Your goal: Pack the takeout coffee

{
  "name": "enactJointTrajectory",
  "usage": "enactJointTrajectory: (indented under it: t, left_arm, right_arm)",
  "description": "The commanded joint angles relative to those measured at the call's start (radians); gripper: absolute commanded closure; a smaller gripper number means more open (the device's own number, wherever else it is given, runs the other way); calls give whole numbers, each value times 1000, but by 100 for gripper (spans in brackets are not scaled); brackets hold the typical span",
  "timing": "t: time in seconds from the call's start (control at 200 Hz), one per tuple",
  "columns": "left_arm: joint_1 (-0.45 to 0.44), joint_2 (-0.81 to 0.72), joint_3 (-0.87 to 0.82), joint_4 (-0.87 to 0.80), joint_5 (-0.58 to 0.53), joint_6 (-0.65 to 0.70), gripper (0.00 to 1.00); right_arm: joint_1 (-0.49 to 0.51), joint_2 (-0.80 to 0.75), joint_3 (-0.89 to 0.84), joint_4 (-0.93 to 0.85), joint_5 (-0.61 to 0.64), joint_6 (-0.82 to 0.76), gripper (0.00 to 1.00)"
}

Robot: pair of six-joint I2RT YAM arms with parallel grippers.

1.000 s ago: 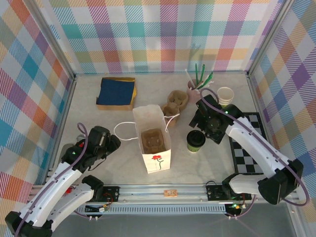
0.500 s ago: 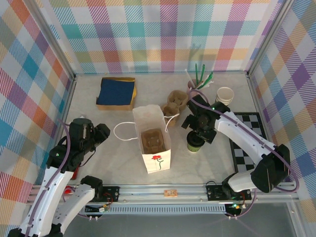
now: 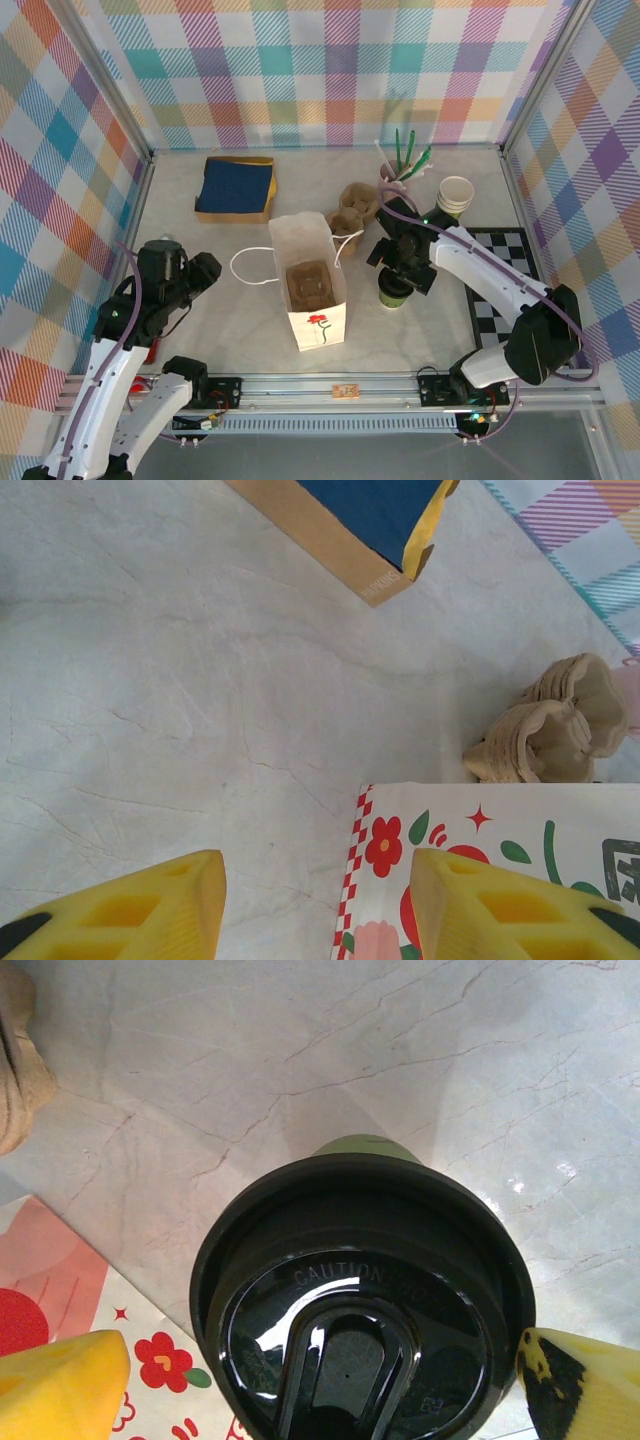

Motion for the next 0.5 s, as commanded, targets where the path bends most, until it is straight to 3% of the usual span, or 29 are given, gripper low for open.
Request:
enactJointTrajectory:
  t: [0.0,0.495]
  left_arm:
    - [20,-3,-7,-21,16,24,48]
    - [35,7,-23,-4,34,28,48]
  right_arm:
    - [5,12,-25,-18,0,-7,1]
    - [8,-1,19,-61,24,-19,1]
